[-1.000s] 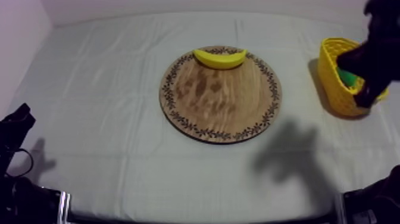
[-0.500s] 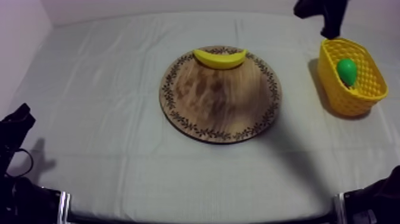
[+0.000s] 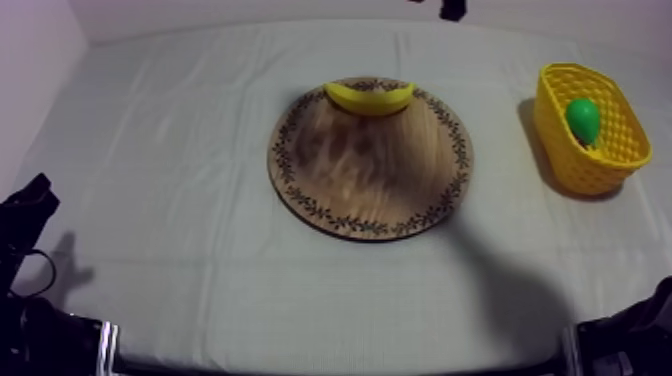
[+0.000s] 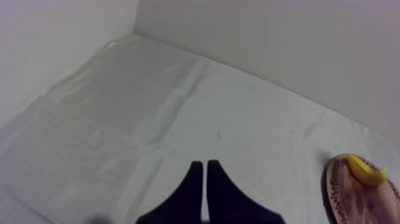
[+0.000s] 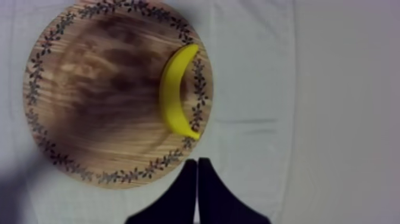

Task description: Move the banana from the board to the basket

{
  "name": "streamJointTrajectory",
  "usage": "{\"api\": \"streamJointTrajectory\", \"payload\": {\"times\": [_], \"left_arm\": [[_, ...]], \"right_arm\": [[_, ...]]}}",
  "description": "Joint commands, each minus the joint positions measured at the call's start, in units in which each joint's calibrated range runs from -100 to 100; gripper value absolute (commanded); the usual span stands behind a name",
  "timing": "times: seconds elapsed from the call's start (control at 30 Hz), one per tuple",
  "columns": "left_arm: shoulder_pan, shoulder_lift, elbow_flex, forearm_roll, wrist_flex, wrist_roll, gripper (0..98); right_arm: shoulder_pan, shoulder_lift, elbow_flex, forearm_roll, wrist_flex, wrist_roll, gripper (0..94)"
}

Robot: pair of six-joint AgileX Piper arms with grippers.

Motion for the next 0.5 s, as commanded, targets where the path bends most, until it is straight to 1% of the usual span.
{"api": "streamJointTrajectory", "payload": {"times": [0.0,0.13,0.2,0.23,0.4,0.47], "left_arm": [[0.0,0.0,0.0,0.01,0.0,0.0,0.1],[0.0,0.0,0.0,0.01,0.0,0.0,0.1],[0.0,0.0,0.0,0.01,0.0,0.0,0.1],[0.0,0.0,0.0,0.01,0.0,0.0,0.1],[0.0,0.0,0.0,0.01,0.0,0.0,0.1],[0.0,0.0,0.0,0.01,0.0,0.0,0.1]], "right_arm": [[-0.2,3.4,-3.1,0.2,0.7,-0.2,0.6],[-0.8,5.6,-4.6,0.6,1.2,-0.5,1.2],[-1.1,6.1,-5.0,0.8,1.4,-0.7,4.6],[-1.2,6.3,-5.2,0.9,1.5,-0.9,8.0],[-1.4,7.0,-6.2,1.2,1.8,-1.9,31.6],[-1.5,7.1,-6.5,1.4,1.9,-2.3,39.1]]}}
